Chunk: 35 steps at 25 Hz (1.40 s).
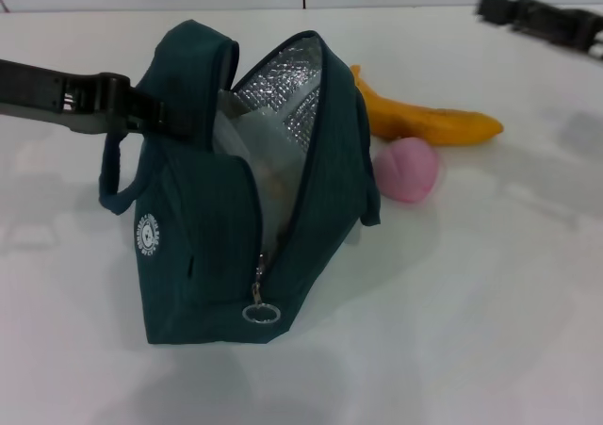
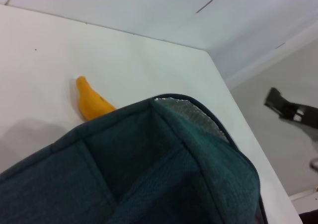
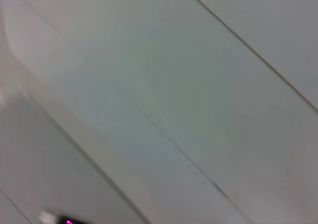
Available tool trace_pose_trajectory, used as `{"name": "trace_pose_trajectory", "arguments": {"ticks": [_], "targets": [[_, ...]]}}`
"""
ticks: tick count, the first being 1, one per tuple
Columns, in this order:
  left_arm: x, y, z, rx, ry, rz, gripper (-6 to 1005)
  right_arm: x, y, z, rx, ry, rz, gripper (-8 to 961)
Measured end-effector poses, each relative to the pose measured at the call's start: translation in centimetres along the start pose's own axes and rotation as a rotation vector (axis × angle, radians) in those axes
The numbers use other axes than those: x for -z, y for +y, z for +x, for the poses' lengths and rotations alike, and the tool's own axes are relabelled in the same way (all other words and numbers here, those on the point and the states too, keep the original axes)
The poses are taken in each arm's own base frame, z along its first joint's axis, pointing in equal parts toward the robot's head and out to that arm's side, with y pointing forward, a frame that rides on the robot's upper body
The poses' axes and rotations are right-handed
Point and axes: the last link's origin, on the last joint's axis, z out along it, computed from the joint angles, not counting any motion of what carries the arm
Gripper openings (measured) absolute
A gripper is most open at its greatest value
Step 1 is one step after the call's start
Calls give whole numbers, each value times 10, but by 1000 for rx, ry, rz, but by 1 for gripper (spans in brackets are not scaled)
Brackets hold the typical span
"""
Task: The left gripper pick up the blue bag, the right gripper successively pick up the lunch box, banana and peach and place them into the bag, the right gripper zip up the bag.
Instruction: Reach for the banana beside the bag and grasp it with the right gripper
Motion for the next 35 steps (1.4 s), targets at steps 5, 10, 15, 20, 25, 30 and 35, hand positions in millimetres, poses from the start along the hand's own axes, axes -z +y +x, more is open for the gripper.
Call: {"name": "trace_pose_trajectory", "arguments": {"ticks": [5, 10, 15, 20, 25, 30, 35], "targets": [[1, 0, 0, -2, 1, 1, 37, 11, -10, -41, 179, 266, 134, 818], [0, 2, 2, -9, -5, 0, 37, 4, -11, -71, 306, 577, 256, 839], [-1, 2, 2, -8, -8, -3, 37, -10, -7, -89, 506, 841, 349, 843], [-2, 2, 1, -7, -8, -3, 37, -27, -3, -93, 734, 985, 335, 842], [-3, 1, 0, -2, -7, -5, 37, -41, -2, -90, 888, 983, 254, 842], [-3, 2, 1, -2, -6, -5, 37, -48, -11, -75, 961, 955, 230, 842], [-5, 1, 0, 1, -10, -9, 37, -54, -27, -56, 983, 934, 239, 841]]}}
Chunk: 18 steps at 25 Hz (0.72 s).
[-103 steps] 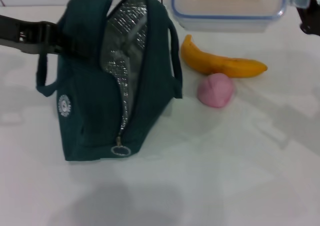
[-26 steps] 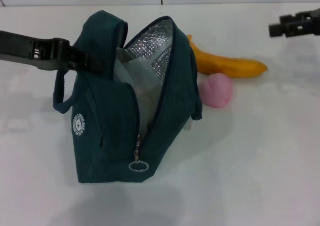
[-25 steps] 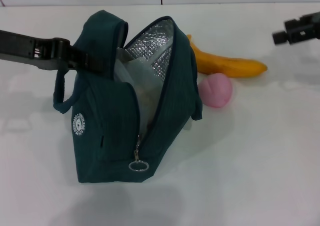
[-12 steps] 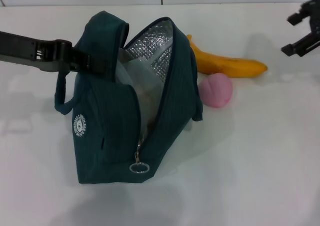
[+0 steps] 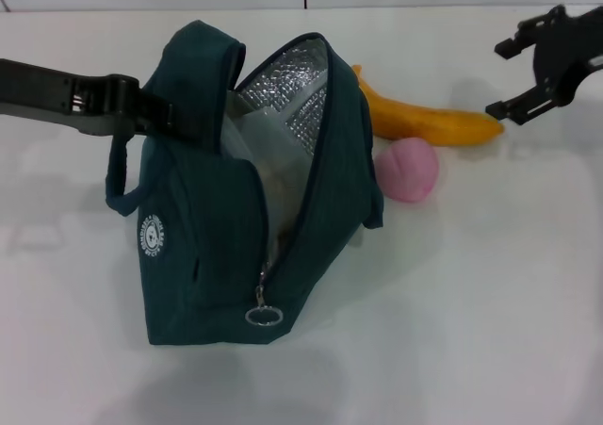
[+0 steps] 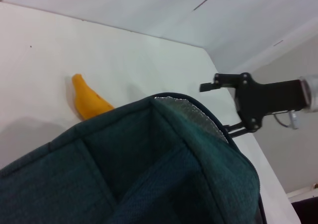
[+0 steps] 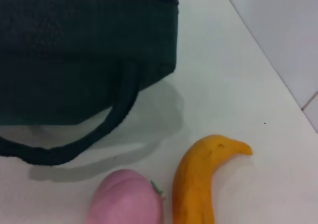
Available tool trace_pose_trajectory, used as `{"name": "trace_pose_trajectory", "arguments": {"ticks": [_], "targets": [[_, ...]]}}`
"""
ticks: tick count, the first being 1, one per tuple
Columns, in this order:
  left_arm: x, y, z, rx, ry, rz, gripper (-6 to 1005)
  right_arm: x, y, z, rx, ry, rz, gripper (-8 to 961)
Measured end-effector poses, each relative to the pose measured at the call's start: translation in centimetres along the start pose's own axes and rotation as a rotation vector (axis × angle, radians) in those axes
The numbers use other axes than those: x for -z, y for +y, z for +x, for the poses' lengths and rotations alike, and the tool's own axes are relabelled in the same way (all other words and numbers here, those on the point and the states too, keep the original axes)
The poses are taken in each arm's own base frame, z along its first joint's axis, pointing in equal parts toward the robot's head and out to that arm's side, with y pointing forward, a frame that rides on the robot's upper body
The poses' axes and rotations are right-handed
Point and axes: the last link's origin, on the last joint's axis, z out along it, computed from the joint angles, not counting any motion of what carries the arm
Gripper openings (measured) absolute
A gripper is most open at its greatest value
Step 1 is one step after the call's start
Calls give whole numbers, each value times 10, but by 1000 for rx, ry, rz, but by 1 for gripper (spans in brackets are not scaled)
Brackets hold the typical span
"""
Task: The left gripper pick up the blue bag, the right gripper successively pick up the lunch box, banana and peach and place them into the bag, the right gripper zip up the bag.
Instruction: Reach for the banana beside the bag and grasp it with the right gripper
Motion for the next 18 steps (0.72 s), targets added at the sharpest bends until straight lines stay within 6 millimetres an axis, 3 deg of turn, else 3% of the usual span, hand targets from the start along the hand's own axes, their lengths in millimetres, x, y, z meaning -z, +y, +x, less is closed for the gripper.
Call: {"name": "trace_pose_trajectory", "arguments": {"ticks": [7, 18], "targets": [[-4, 3, 4, -11, -6, -9, 37, -24, -3, 9, -68, -23, 37, 841], [-13, 8, 10, -17, -11, -33, 37, -34, -3, 12, -139, -15, -9, 840]]}}
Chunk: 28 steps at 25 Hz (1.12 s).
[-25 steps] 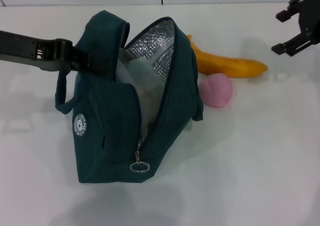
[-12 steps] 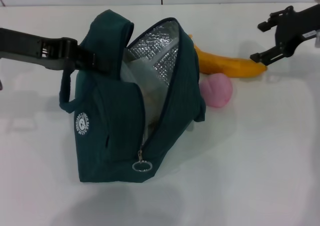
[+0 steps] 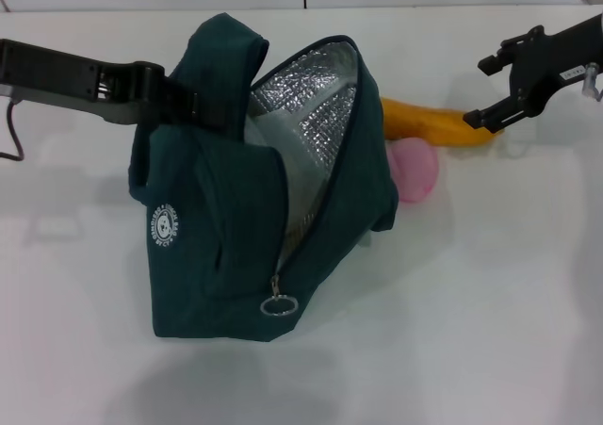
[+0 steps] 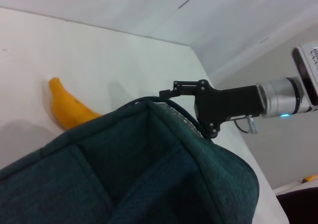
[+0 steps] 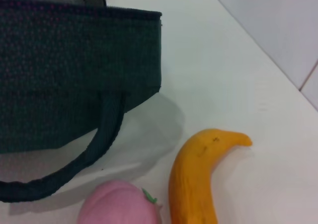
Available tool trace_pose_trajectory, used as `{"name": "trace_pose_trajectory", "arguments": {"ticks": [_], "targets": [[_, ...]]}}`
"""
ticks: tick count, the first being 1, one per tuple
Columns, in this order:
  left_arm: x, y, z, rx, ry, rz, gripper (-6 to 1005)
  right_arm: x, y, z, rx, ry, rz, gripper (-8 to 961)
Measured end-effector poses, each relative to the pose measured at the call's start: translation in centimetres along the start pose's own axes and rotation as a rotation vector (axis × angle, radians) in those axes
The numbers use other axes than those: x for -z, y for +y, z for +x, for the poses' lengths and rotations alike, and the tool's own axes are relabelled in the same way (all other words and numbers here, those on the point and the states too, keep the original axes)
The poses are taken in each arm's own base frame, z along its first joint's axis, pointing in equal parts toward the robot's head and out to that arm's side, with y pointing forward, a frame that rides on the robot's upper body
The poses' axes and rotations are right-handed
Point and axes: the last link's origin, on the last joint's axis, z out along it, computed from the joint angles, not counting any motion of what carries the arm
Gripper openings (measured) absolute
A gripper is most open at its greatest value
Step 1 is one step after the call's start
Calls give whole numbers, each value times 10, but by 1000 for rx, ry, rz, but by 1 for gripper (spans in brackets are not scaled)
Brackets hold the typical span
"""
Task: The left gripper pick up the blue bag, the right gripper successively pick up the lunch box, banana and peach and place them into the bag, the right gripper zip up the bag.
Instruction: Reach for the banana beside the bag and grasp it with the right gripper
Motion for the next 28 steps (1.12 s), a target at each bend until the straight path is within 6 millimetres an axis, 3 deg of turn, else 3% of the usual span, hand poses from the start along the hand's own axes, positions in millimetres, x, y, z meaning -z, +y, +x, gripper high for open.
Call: {"name": "trace_pose_trajectory", "arguments": {"ticks": [28], "targets": [[-8, 2, -2, -9, -23, -8, 37, -27, 16, 12, 4, 22, 27, 838]]}}
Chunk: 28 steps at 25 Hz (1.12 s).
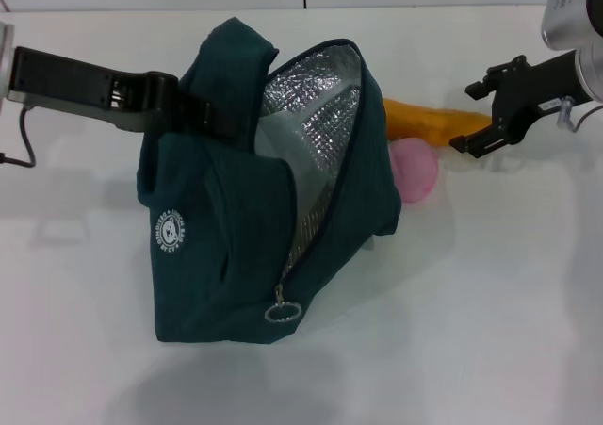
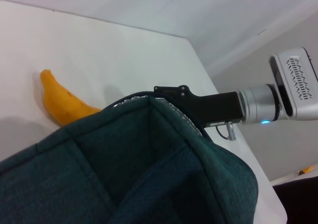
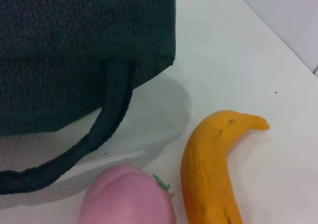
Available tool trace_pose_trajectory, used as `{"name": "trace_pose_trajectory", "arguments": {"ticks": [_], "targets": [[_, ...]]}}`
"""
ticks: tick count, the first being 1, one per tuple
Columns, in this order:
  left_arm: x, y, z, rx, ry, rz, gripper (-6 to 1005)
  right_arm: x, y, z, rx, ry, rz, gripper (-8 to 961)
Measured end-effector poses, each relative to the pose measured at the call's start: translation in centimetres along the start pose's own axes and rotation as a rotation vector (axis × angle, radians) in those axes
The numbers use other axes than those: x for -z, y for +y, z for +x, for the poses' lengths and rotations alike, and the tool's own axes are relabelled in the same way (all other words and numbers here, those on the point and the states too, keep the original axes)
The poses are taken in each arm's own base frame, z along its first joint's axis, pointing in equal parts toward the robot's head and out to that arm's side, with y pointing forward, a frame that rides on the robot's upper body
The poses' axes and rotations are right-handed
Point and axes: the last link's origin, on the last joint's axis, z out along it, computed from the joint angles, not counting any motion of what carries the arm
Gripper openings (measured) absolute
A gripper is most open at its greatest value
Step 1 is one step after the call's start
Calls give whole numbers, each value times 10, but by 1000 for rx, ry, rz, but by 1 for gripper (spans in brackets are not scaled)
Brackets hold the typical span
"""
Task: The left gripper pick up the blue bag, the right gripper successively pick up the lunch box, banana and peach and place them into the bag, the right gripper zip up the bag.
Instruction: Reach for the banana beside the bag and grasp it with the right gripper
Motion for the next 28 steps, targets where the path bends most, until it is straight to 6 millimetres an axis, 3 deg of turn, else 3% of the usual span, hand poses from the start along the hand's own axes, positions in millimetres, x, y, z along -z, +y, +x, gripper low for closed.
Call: {"name": "trace_pose_trajectory", "arguments": {"ticks": [23, 28], "targets": [[-1, 0, 0, 2, -5, 1, 37, -10, 6, 11, -9, 3, 31, 837], [-1, 0, 0, 3, -5, 1, 38, -11, 6, 13, -15, 10, 35, 653]]}}
